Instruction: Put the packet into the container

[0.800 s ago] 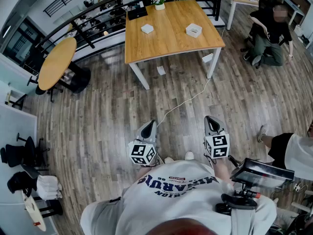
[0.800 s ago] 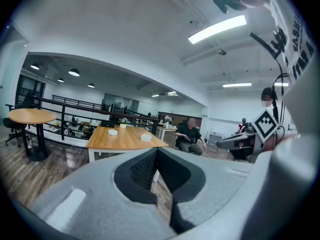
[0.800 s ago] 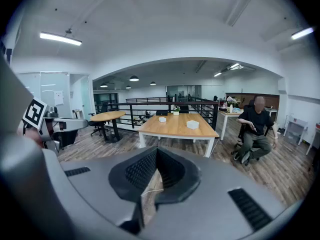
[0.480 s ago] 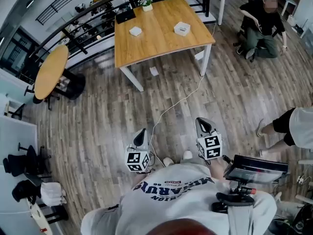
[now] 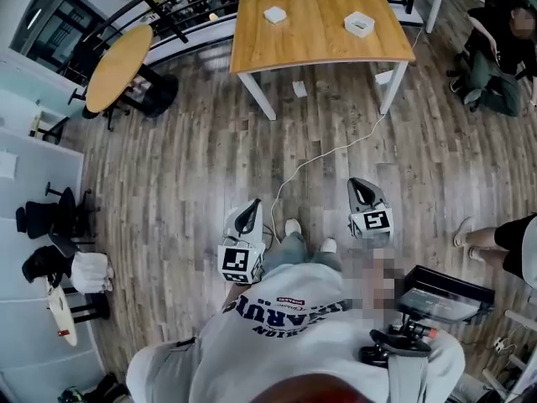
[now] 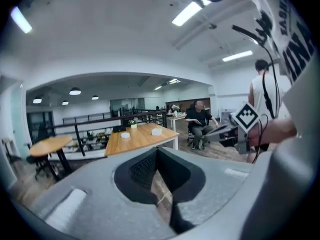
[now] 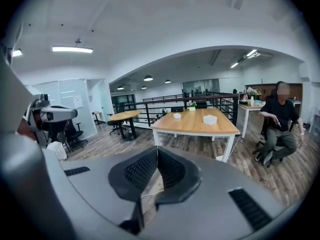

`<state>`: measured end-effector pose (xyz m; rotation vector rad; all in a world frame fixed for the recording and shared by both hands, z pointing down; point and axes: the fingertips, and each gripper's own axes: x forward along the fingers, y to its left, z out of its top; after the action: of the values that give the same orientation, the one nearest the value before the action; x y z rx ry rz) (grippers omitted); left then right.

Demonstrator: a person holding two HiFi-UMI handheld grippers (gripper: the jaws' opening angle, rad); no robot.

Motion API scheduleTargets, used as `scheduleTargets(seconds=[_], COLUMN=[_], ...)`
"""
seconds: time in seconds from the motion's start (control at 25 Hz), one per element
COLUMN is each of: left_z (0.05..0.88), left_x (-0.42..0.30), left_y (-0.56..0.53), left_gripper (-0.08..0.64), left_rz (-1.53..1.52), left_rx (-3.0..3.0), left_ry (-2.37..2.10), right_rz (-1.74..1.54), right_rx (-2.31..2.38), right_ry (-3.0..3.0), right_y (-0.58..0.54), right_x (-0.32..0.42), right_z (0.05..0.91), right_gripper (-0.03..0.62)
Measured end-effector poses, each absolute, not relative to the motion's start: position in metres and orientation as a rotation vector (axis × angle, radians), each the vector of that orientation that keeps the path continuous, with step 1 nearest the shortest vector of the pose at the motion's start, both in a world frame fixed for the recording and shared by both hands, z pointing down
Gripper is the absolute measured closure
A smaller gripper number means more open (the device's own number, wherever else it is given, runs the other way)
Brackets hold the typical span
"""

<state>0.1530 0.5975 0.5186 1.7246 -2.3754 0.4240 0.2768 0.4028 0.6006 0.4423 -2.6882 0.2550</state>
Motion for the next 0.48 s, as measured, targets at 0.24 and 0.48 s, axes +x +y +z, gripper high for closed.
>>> scheduleTargets(seconds=[0.24, 0.48], left_z=[0.469, 0.447], left_x=[0.18, 0.153], left_y=[0.567, 0.543], left_gripper=[0.56, 0.56], left_rz=[0.317, 0.159], left_rx=[1.957, 2.053], left_ry=[-2.377, -2.371], right_rz=[0.221, 0.221], right_rx=[0.431, 0.536], right_ry=[-2.705, -2.787], right_y=[0.4, 0.404], right_x=[0.274, 0.264], right_z=[0.596, 0.562], right_gripper=[0.583, 0.583])
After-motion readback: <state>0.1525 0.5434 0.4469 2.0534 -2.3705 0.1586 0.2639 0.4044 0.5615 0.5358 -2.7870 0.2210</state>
